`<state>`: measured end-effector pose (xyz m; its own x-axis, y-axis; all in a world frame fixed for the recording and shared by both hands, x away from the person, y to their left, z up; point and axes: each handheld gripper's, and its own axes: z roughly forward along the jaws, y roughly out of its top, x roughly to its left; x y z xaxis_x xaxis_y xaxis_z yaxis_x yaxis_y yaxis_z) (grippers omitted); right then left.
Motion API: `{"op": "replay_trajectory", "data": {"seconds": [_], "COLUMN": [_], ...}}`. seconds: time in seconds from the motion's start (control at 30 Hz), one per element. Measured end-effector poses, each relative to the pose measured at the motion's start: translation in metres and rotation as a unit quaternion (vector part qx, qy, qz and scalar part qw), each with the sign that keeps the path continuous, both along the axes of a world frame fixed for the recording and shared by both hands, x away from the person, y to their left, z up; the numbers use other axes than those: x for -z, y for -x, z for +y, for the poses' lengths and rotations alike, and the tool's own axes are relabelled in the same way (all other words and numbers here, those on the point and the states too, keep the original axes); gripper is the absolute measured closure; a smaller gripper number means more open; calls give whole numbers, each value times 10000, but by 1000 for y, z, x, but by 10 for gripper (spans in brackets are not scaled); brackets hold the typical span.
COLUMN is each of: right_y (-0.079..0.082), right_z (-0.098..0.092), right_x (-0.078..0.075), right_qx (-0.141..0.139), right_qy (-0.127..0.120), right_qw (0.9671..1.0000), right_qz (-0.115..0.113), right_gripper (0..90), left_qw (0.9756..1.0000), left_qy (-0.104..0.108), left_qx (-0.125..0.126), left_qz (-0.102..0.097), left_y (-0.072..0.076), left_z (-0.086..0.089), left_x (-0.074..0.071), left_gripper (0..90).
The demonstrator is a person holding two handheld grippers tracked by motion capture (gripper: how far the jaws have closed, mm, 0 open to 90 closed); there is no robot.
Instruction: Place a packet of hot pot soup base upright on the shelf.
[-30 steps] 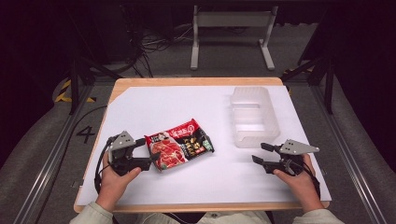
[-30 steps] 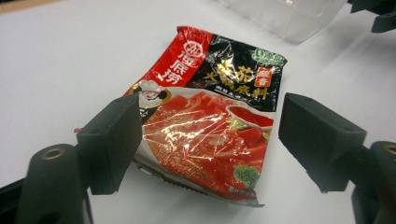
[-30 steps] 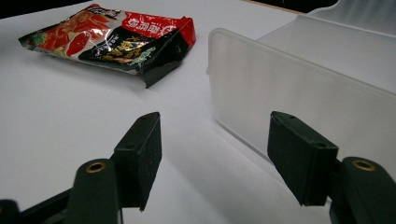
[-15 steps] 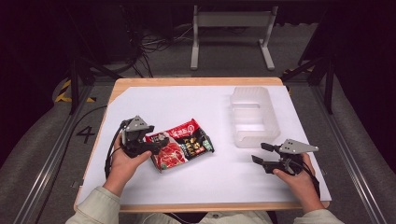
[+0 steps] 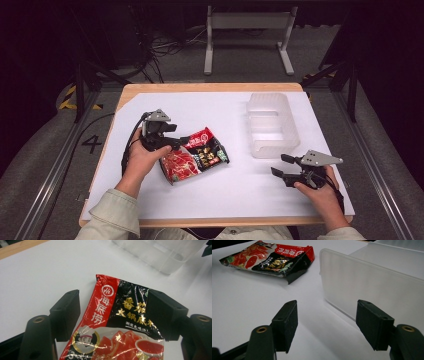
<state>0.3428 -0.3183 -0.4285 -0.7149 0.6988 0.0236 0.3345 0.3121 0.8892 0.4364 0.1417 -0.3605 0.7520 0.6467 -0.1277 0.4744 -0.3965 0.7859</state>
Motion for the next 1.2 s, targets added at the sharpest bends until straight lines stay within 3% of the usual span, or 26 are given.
{"op": "replay_trajectory", "data": {"seconds": [0.17,0.2,0.27,0.3,0.37,0.47,0.57,0.7,0.8,0.9,0.97,1.13,1.2], "right_y": [2,2,2,3,3,3,3,3,3,3,3,4,4], "right_z": [-3,-4,-4,-5,-5,-6,-6,-5,-6,-7,-7,-7,-7], "right_x": [0,0,0,0,0,0,0,0,0,0,0,-1,0], "right_qx": [53,64,74,79,89,95,81,51,52,56,40,12,22], "right_qy": [-18,-10,-17,-13,-6,-24,-12,-19,-15,-25,-22,-25,-15], "right_qw": [10000,10000,10000,10000,10000,10000,10000,10000,10000,10000,10000,10000,10000], "right_qz": [11,8,6,0,-4,0,0,-15,-12,-9,-9,-23,-12], "right_gripper": [339,339,339,339,339,339,337,334,334,332,332,331,331], "left_qw": [9999,9998,9984,9981,9986,9994,9988,9986,9987,9997,9996,9991,9985], "left_qy": [111,148,122,72,160,247,360,507,467,109,18,144,179], "left_qx": [87,113,66,49,7,19,2,-35,2,88,129,164,188], "left_qz": [27,111,547,605,509,258,333,160,200,220,256,355,482], "left_y": [-9,-12,-18,-21,-24,-30,-36,-42,-46,-53,-58,-64,-67], "left_z": [-3,-3,-4,-4,-5,-6,-7,-10,-11,-18,-24,-33,-36], "left_x": [2,3,6,7,9,14,19,23,22,20,19,21,23], "left_gripper": [284,280,263,265,325,335,359,367,349,328,293,264,207]}}
